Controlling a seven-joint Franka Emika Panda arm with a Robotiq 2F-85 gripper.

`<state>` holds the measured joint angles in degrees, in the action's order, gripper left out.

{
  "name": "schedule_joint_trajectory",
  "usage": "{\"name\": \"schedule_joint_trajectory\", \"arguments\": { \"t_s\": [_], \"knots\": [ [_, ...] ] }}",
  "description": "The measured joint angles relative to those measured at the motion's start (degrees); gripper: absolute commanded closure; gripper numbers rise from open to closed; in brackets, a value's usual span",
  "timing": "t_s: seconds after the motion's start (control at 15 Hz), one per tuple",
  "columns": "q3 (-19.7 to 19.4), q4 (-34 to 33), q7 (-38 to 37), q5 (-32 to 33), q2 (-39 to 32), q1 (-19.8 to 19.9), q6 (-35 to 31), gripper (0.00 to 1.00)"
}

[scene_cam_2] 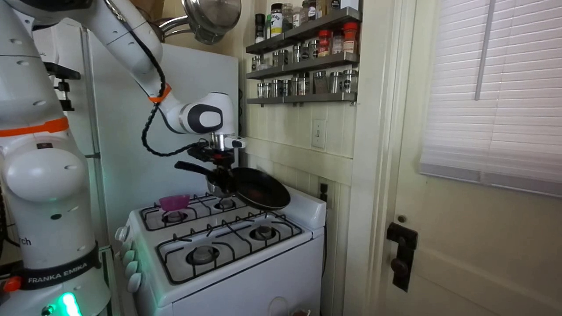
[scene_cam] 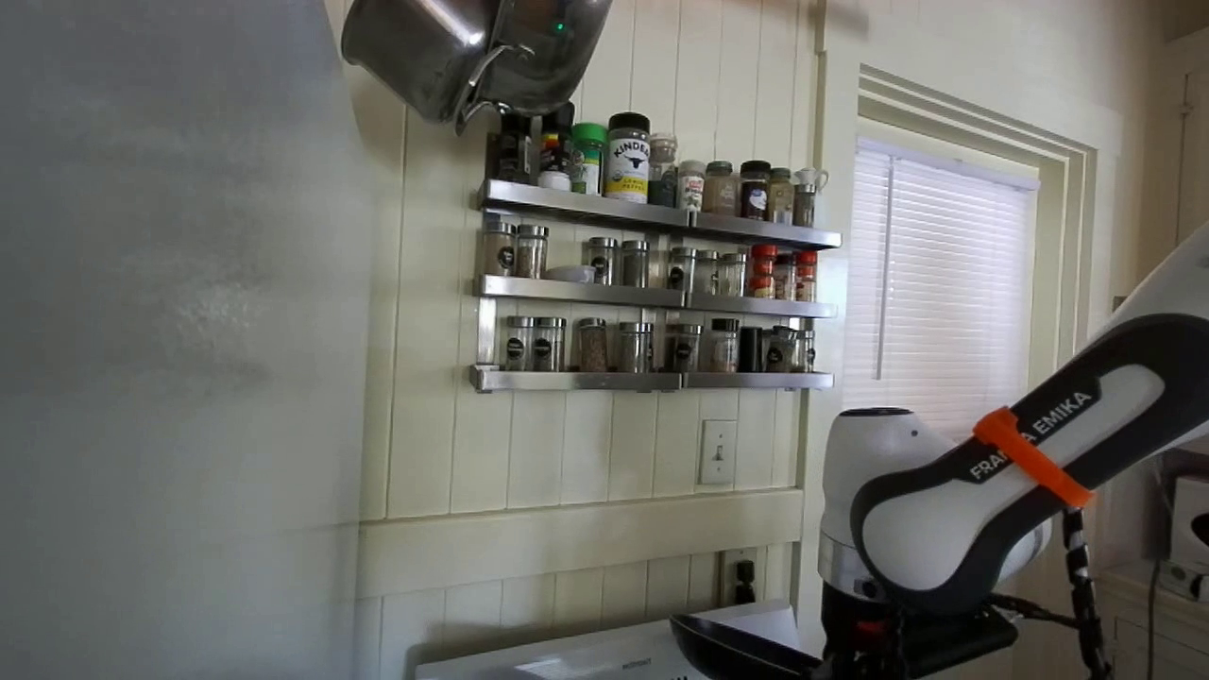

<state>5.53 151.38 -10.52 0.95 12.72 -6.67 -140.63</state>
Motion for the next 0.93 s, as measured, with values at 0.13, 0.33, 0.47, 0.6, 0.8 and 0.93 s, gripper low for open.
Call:
{"name": "schedule_joint_trajectory", "arguments": {
  "t_s": [0.13, 0.33, 0.47, 0.6, 0.8, 0.93],
  "knots": [
    [-1.62, -0.17, 6.02, -0.01, 2.91, 0.42, 6.34, 0.97],
    [-3.68, -1.04, 14.72, 0.93, 6.56, 1.41, 13.61, 0.97],
    [-4.39, -1.69, 19.52, 3.40, 8.18, 2.18, 16.68, 0.97],
    [-4.61, -2.10, 23.43, 7.19, 9.24, 2.67, 18.35, 0.97],
    [-4.41, -2.17, 27.91, 13.41, 10.28, 2.82, 18.77, 0.97],
    [-3.94, -2.15, 30.06, 17.50, 10.61, 2.81, 18.76, 0.97]
  ]
}}
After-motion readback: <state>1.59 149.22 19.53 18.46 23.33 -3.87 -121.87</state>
